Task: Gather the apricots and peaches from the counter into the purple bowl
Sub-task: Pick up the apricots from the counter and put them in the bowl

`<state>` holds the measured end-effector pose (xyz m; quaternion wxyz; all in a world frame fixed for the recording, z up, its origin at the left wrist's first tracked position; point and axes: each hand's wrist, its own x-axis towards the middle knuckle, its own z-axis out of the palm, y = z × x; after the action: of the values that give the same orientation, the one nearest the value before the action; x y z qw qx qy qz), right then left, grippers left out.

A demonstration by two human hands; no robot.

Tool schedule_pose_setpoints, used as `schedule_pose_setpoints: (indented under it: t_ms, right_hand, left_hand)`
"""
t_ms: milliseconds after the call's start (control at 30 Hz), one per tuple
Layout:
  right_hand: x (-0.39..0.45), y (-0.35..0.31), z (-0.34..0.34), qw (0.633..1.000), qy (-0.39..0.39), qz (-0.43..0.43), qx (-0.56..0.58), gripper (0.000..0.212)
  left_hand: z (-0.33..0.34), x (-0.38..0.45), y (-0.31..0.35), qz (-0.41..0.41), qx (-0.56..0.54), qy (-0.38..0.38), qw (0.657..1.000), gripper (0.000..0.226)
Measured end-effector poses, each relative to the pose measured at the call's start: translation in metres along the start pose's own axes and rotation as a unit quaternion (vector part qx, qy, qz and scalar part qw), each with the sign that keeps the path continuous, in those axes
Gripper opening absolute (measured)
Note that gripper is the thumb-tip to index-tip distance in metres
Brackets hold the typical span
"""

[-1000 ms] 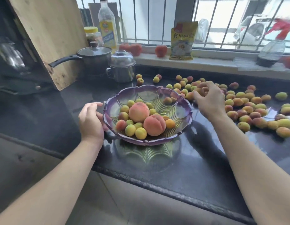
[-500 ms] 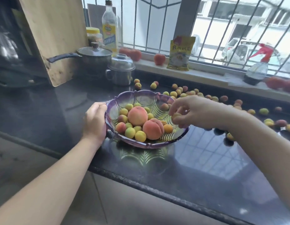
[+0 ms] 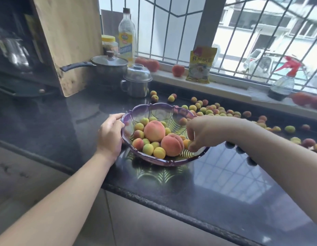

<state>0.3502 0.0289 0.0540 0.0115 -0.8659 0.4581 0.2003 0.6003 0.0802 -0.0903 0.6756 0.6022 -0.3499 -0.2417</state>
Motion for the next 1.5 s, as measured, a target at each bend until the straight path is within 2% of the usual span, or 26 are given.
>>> schedule_pose_setpoints:
  t_ms: [167, 567, 667, 733, 800, 833, 867, 900, 967, 1000, 1033, 1167, 1233, 1300, 1367, 1500]
  right_hand:
    - [0.006, -0.008, 0.012, 0.999, 0.019, -0.01, -0.026, 0.035]
    - [0.017, -0.005, 0.022, 0.999, 0.045, -0.021, -0.022, 0.036]
    - [0.013, 0.006, 0.017, 0.996, 0.073, -0.006, 0.058, 0.044]
    - [0.01, 0.02, 0.015, 0.964, 0.189, 0.036, 0.185, 0.048]
    - [0.011, 0.036, 0.028, 0.893, 0.327, 0.113, 0.286, 0.038]
    - [0.009, 0.04, 0.037, 0.865, 0.344, 0.149, 0.334, 0.033]
    - [0.008, 0.041, 0.046, 0.843, 0.318, 0.166, 0.4, 0.029]
    - [0.008, 0.038, 0.054, 0.816, 0.261, 0.171, 0.485, 0.029]
    - [0.009, 0.028, 0.064, 0.724, 0.145, 0.173, 0.651, 0.036]
    - [0.012, 0.025, 0.066, 0.693, 0.13, 0.177, 0.687, 0.038]
    - [0.017, 0.022, 0.069, 0.687, 0.141, 0.182, 0.689, 0.039]
    - [0.042, 0.005, 0.07, 0.72, 0.206, 0.193, 0.634, 0.038]
    - [0.057, -0.01, 0.063, 0.74, 0.201, 0.156, 0.622, 0.032]
    - [0.075, -0.028, 0.055, 0.768, 0.188, 0.105, 0.604, 0.026]
    - [0.092, -0.044, 0.045, 0.769, 0.168, 0.082, 0.611, 0.025]
    - [0.133, -0.053, 0.021, 0.737, 0.095, 0.062, 0.667, 0.041]
  left_hand:
    - [0.002, -0.003, 0.004, -0.003, -0.003, -0.01, 1.0, 0.042]
    - [0.001, -0.006, 0.007, 0.004, -0.014, -0.02, 1.0, 0.036]
    - [0.0, -0.007, 0.007, -0.005, -0.055, -0.034, 0.998, 0.046]
    - [0.0, -0.008, 0.007, -0.014, -0.072, -0.041, 0.996, 0.056]
    - [-0.001, -0.007, 0.004, -0.01, -0.072, -0.045, 0.996, 0.056]
    - [-0.002, -0.006, 0.004, -0.005, -0.071, -0.046, 0.996, 0.054]
    - [-0.003, -0.006, 0.003, 0.0, -0.074, -0.047, 0.996, 0.052]
    - [-0.003, -0.006, 0.004, 0.002, -0.077, -0.047, 0.996, 0.05]
    - [-0.003, -0.007, 0.006, -0.004, -0.083, -0.048, 0.995, 0.047]
    - [-0.002, -0.008, 0.007, -0.009, -0.087, -0.049, 0.995, 0.045]
    - [-0.003, -0.008, 0.009, -0.018, -0.09, -0.05, 0.995, 0.044]
    - [-0.012, 0.004, 0.019, -0.096, -0.126, -0.081, 0.984, 0.041]
    - [-0.026, 0.018, 0.024, -0.118, -0.158, -0.103, 0.975, 0.039]
    - [-0.049, 0.036, 0.026, -0.114, -0.152, -0.093, 0.977, 0.039]
    - [-0.076, 0.053, 0.024, -0.091, -0.118, -0.095, 0.984, 0.042]
    - [-0.114, 0.074, 0.007, -0.053, -0.09, -0.079, 0.991, 0.049]
